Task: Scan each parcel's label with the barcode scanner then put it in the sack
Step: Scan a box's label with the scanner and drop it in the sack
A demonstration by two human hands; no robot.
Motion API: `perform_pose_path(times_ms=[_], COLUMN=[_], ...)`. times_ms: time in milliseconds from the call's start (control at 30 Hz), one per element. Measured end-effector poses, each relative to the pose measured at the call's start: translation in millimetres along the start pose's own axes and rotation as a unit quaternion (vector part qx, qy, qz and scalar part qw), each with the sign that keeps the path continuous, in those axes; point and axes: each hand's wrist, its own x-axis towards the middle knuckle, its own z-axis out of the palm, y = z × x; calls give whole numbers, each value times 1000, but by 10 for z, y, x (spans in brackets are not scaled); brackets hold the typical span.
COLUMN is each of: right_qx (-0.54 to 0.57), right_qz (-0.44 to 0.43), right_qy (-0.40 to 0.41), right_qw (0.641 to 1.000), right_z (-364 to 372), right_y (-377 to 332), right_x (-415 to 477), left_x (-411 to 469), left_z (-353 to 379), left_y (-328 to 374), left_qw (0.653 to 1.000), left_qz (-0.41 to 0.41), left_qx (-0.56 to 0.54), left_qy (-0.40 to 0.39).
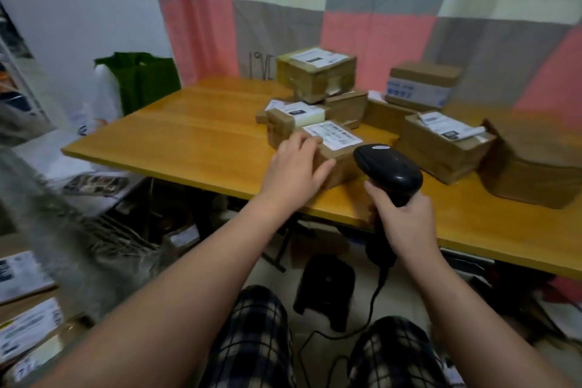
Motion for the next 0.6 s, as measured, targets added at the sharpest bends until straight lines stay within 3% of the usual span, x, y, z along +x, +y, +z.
perform_pose_path(times_ms=[167,267,367,467,533,600], right_qx=[83,158,171,189,206,229], right_qz=[81,135,128,136,151,161], right_qy=[5,1,12,-2,-9,-6], right_qw=[993,978,977,972,967,960], right_z=[-88,-33,44,116,153,174], right_y=[-17,-55,-89,-145,-173,-179], right_x=[113,157,194,205,184,150], left_x=[354,355,426,475,444,357], left_z=[222,162,19,-17,-7,6], left_y=[87,63,84,-18,-107,-157], left_qw=[993,997,997,990,976,949], left_qz=[-15,15,43,-65,-171,-220], left_qx=[51,38,58,96,-35,-179], left_qy=[-105,-65,-34,-81,-131,-141])
